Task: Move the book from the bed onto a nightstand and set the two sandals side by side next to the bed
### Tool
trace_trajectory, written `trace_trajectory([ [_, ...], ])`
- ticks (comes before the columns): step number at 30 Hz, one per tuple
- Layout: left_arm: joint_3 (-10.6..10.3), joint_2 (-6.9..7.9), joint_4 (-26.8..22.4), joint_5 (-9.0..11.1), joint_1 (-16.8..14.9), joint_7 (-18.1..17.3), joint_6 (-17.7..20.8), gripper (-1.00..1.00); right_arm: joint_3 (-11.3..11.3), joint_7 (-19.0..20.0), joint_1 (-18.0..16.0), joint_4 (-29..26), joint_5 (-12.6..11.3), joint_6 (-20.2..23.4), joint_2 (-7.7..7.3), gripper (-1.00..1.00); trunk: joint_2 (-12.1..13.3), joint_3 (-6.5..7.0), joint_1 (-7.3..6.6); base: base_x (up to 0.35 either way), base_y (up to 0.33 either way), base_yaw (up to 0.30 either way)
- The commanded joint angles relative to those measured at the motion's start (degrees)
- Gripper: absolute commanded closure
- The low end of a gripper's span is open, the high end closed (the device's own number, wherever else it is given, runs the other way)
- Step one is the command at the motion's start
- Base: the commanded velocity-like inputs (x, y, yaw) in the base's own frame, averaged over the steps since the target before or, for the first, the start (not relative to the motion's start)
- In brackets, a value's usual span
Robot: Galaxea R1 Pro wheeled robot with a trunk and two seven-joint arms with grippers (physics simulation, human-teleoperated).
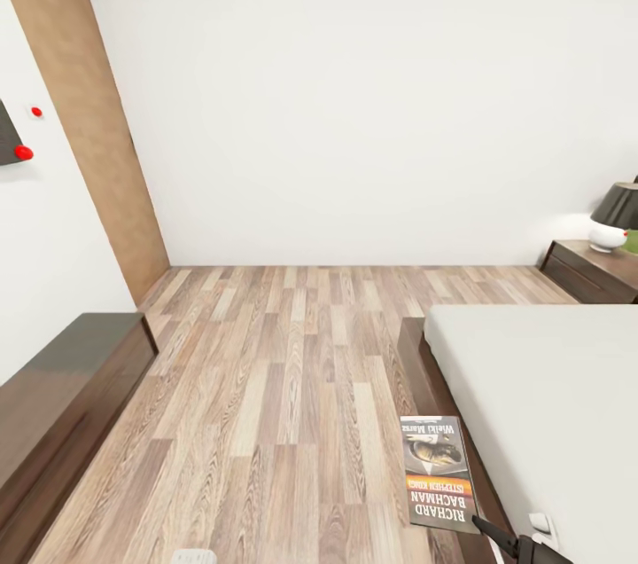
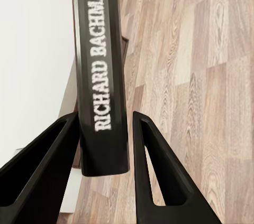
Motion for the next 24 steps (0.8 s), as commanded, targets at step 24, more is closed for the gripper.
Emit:
trace_trajectory([
  [24,-0.2,0.01,0.1,0.4,0.0,-0.2,-0.2,-1.0,0.4,0.1,-0.1,0.0,-0.6,0.3,-0.02,1.0,0.0,1.7,0.01,0.0,0.0,0.0],
])
